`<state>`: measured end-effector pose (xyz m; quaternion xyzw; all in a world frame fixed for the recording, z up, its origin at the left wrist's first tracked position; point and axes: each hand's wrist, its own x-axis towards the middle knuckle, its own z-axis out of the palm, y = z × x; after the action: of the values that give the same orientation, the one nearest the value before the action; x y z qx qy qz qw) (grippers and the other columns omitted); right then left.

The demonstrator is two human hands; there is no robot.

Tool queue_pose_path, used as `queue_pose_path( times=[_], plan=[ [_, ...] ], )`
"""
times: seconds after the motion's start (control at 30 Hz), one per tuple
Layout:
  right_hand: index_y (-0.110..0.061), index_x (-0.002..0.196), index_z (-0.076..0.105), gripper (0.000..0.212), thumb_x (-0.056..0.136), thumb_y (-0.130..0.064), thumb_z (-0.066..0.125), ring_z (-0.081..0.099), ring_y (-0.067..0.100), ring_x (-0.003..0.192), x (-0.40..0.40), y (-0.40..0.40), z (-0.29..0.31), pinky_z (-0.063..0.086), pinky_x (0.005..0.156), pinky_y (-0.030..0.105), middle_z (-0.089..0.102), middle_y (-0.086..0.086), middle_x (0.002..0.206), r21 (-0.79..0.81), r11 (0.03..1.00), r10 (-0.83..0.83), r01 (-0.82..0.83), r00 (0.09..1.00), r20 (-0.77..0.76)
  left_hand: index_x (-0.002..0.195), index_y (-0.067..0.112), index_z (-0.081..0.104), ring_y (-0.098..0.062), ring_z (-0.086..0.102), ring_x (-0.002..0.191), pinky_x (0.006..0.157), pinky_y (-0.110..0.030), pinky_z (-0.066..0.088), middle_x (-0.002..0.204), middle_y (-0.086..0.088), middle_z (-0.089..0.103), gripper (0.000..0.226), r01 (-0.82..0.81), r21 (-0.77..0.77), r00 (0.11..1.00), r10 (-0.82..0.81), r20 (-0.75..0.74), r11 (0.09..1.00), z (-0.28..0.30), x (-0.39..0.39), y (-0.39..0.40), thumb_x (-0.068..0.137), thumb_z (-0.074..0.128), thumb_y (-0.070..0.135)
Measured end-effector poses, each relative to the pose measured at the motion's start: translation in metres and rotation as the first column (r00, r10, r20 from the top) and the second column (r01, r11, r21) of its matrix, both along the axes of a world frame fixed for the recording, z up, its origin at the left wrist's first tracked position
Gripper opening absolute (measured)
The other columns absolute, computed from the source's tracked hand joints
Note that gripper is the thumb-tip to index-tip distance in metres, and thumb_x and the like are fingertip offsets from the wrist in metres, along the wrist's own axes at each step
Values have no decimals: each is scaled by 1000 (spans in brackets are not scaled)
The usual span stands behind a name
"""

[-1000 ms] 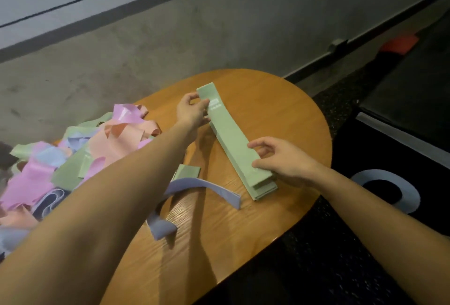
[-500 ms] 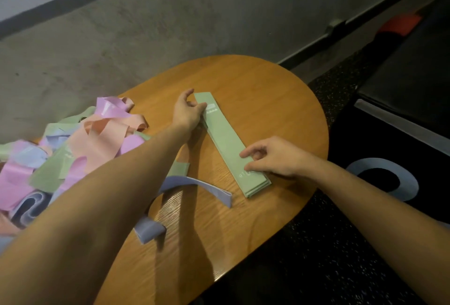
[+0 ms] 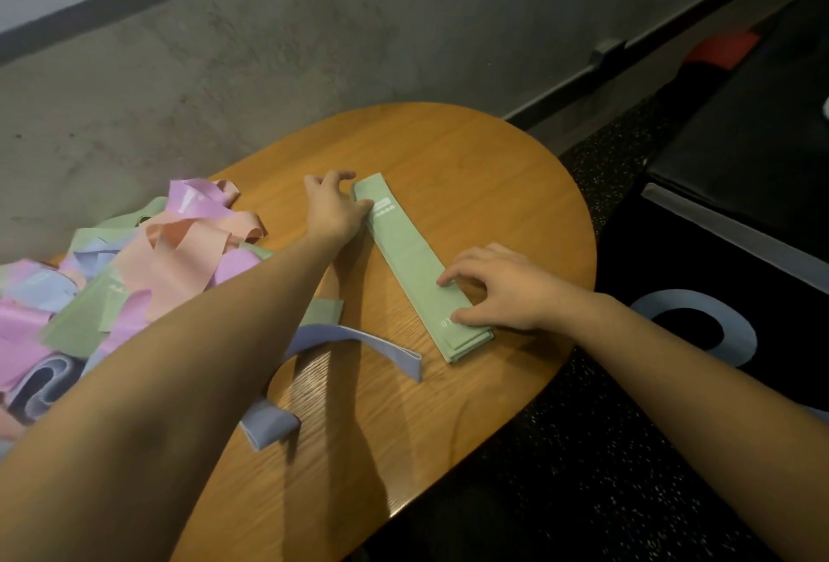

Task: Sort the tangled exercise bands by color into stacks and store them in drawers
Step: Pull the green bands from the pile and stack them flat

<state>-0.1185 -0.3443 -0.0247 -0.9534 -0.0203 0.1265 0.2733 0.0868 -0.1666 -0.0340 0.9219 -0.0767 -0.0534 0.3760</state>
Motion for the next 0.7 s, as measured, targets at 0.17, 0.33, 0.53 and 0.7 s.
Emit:
queue_pose_path(
  times=[0.17,0.33,0.53,0.7],
  plan=[
    [-39,126,58,39,89,-41,69,38,7,128,3,8,3,37,109,30,48,-17,134,96,994,-57,49,995,83,131,25,58,-8,47,107,88,-22,46,137,0,39,35,60,-38,994,-56,91,997,13,-11,18,97,66,30],
    [-34,116,65,22,93,-32,66,48,8,119,7,26,11,39,104,27,57,-13,124,177,982,-100,68,979,177,113,24,65,-14,55,97,91,-34,52,115,-1,56,15,132,-24,970,-124,207,991,26,-27,57,98,62,23],
    [-25,111,70,19,92,-25,68,51,2,100,17,67,26,36,79,6,65,-8,114,205,979,-46,-4,970,240,107,22,65,-16,57,88,81,-30,49,104,0,61,14,211,-32,943,-195,270,977,38,-54,123,95,63,15],
    [-26,109,69,16,93,-23,67,57,8,101,26,105,37,39,76,13,65,-11,111,235,970,-9,-54,966,258,104,26,63,-12,57,90,78,-13,44,106,4,61,19,171,-39,945,-152,290,985,35,-77,173,94,62,10]
  ],
)
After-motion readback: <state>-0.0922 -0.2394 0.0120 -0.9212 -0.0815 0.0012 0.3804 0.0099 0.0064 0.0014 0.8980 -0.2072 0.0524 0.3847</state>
